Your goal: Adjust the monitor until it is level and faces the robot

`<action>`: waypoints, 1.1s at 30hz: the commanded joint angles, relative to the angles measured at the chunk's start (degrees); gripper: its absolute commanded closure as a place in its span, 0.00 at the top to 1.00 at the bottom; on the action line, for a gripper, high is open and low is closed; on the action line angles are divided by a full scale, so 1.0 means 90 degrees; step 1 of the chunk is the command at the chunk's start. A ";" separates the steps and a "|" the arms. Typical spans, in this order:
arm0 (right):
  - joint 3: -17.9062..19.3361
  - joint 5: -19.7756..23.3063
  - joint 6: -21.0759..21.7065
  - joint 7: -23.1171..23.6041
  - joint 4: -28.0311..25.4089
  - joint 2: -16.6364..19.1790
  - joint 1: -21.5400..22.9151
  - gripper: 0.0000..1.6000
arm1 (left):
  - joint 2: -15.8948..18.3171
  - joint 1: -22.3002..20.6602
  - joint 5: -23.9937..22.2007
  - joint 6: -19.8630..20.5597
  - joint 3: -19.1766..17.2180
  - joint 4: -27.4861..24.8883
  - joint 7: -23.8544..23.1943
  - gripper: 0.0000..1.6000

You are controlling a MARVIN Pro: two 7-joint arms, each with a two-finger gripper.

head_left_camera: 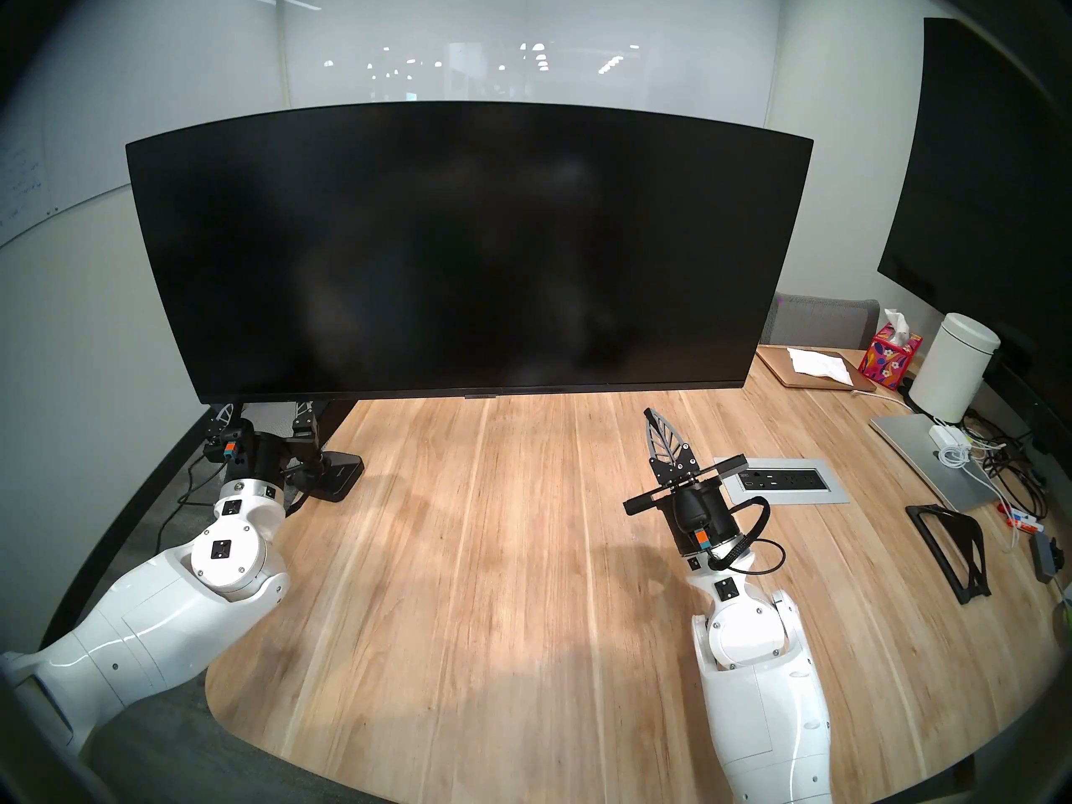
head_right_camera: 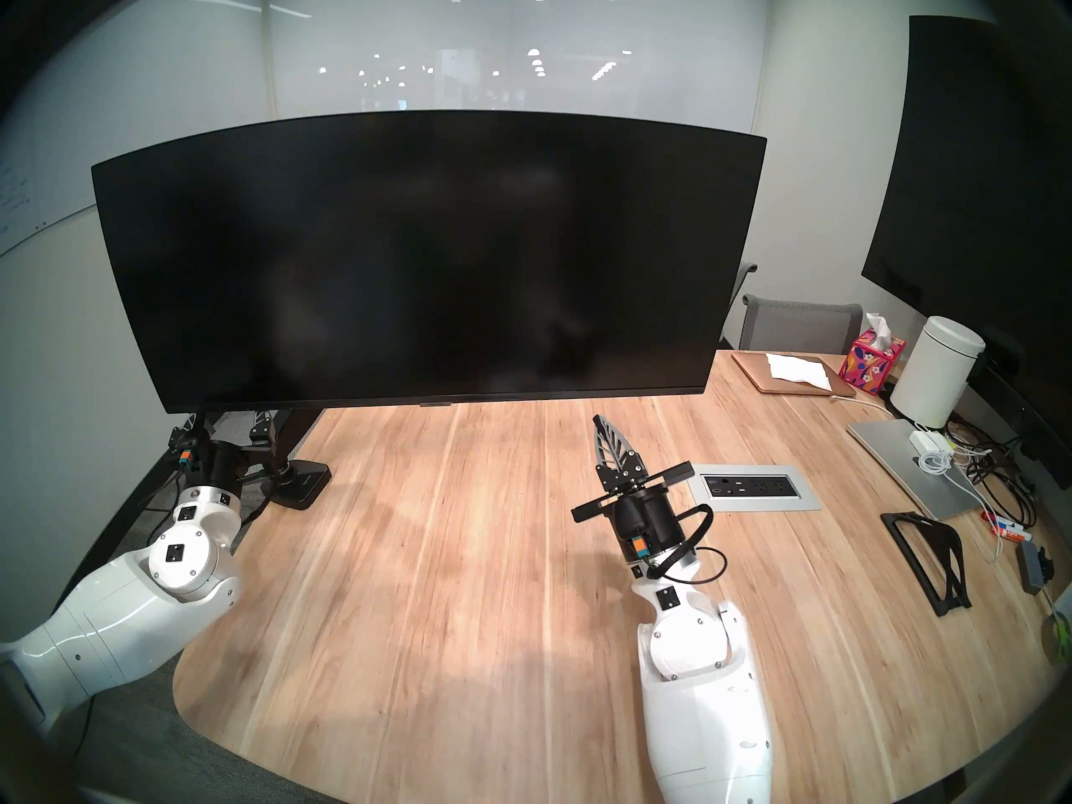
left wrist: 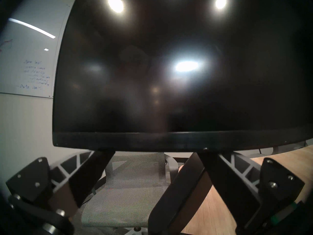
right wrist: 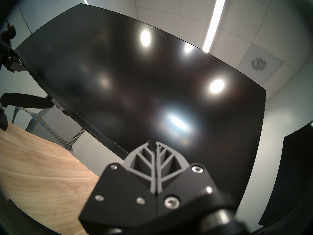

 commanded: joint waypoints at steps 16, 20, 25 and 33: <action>-0.0012 0.0026 -0.0029 -0.0013 -0.0103 0.0004 0.0055 0.08 | 0.0029 -0.0174 0.0015 -0.0124 -0.0041 -0.0089 -0.0140 1.00; -0.0011 0.0027 -0.0029 -0.0012 -0.0104 0.0004 0.0055 0.08 | -0.0017 -0.0148 0.0040 -0.0147 0.0028 -0.0026 -0.0158 1.00; -0.0011 0.0028 -0.0029 -0.0011 -0.0105 0.0003 0.0055 0.08 | -0.0096 -0.0120 0.0083 -0.0197 0.0122 0.0088 -0.0192 1.00; -0.0011 0.0028 -0.0029 -0.0011 -0.0105 0.0004 0.0055 0.08 | -0.0112 0.0131 0.0094 -0.0285 0.0229 0.0082 -0.0220 1.00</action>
